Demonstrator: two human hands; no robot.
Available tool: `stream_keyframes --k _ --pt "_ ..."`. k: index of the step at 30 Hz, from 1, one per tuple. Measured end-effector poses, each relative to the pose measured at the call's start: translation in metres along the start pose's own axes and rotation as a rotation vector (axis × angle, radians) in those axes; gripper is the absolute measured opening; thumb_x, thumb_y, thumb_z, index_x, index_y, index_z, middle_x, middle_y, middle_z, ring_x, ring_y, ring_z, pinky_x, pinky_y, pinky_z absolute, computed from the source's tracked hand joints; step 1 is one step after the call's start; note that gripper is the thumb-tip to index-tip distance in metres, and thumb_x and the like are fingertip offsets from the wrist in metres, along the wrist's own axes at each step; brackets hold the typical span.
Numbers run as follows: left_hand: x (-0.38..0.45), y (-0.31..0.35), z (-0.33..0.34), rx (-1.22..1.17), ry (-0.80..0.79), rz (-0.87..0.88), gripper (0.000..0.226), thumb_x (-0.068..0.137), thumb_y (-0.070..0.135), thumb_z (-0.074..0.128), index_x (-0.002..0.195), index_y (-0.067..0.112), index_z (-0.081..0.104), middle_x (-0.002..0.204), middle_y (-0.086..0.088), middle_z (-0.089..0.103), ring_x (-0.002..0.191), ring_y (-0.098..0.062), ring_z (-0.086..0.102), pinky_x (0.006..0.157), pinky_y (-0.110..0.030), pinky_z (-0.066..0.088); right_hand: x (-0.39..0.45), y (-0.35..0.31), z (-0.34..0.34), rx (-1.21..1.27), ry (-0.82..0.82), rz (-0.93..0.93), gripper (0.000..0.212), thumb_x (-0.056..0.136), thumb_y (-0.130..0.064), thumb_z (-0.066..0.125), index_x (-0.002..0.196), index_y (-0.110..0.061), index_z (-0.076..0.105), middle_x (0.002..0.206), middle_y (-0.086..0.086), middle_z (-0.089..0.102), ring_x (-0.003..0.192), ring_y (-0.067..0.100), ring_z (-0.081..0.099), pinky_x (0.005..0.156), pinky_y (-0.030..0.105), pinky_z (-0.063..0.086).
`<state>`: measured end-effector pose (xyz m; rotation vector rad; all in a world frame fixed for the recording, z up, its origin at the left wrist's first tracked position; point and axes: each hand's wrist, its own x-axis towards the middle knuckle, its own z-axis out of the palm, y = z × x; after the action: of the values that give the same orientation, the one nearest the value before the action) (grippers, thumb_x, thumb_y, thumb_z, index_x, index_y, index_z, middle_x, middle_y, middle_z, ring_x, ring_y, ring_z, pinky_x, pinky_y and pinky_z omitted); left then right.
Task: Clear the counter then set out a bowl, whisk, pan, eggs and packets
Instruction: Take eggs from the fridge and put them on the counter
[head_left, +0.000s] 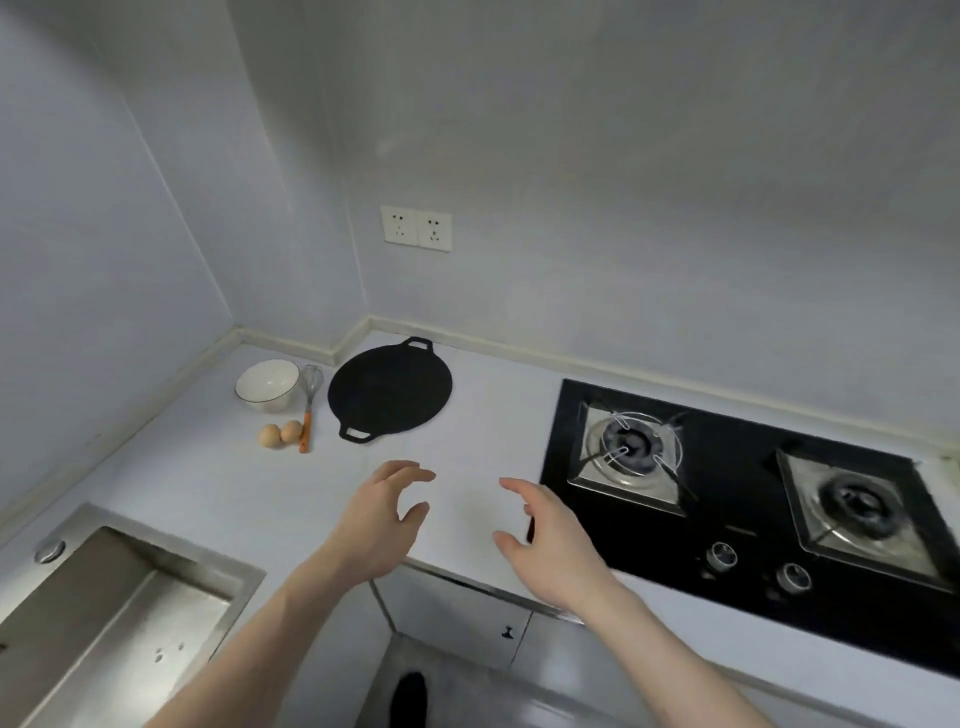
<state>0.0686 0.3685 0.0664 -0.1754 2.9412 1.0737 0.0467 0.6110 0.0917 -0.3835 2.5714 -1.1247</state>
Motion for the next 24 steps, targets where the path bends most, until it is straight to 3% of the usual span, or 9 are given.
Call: stream_keyframes --k 15,21,24 --pt "-0.018 0.181 0.116 0.072 -0.199 0.305 0.036 0.097 0.022 0.062 0.131 0.032 0.061 0.143 0.013 0.047 0.131 -0.007 0.048 0.110 -0.016 0.031 -0.131 0.116 -0.117 0.117 0.214 0.130 0.059 0.094 -0.031 0.065 0.147 -0.042 0.041 0.147 -0.023 0.042 0.132 0.000 0.043 0.107 0.021 0.037" --pt "0.011 0.261 0.182 0.041 -0.313 0.472 0.036 0.095 0.023 0.064 0.129 0.036 0.060 0.136 0.022 0.049 0.128 -0.001 0.047 0.113 -0.025 0.037 -0.165 0.166 -0.182 0.155 0.365 0.242 0.058 0.094 -0.032 0.066 0.147 -0.041 0.043 0.142 -0.026 0.043 0.128 -0.004 0.043 0.106 0.017 0.037" --pt "0.024 0.325 0.220 0.023 -0.381 0.604 0.036 0.097 0.026 0.062 0.130 0.038 0.059 0.138 0.024 0.047 0.128 0.003 0.044 0.108 -0.015 0.035 -0.191 0.199 -0.226 0.174 0.477 0.330 0.058 0.093 -0.031 0.067 0.146 -0.040 0.045 0.142 -0.024 0.045 0.129 -0.002 0.046 0.107 0.018 0.041"
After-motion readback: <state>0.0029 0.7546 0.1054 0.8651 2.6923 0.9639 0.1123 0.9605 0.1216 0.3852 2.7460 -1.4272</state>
